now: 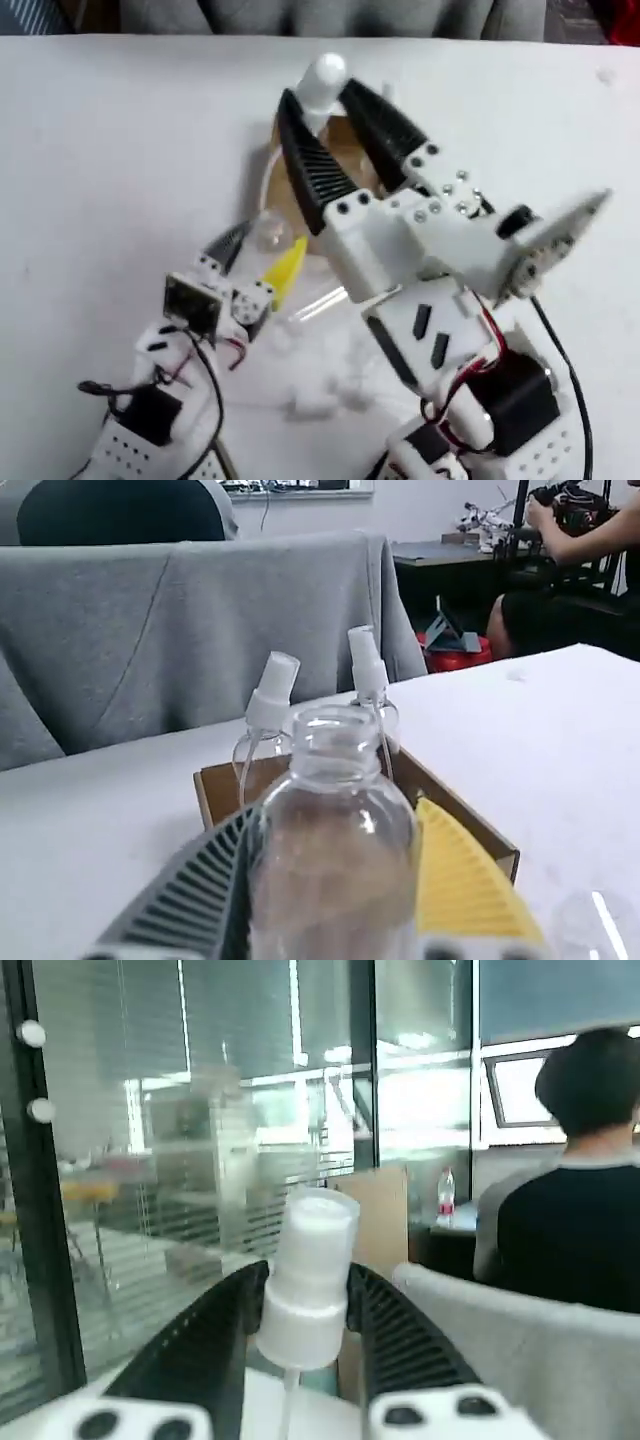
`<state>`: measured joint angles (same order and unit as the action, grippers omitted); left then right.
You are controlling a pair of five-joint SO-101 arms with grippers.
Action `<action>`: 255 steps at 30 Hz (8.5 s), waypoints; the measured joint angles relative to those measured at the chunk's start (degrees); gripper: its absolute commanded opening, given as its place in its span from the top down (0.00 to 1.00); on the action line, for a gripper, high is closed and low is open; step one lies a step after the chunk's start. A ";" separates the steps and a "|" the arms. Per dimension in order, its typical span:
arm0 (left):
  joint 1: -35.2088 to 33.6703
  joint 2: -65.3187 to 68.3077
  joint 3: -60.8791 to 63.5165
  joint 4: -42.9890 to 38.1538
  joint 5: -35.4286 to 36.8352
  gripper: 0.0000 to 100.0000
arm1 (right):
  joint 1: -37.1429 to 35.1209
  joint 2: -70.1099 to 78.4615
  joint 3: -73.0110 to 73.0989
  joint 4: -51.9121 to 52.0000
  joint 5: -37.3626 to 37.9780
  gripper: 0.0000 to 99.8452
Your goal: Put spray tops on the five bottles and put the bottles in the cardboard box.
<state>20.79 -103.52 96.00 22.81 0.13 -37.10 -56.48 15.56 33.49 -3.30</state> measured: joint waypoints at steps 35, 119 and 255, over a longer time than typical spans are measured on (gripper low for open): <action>0.00 -0.18 1.14 -0.09 0.00 0.98 | 3.96 0.44 18.90 -5.71 0.00 0.98; 0.00 -0.18 1.14 -0.09 -0.18 0.98 | 3.08 -4.57 30.59 8.88 -0.09 0.99; -8.35 20.48 -18.29 6.51 16.97 0.98 | -6.24 3.43 68.66 -39.30 -0.44 0.99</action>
<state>12.44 -83.03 77.71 29.32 17.10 -43.34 -53.05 84.22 -5.80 -3.74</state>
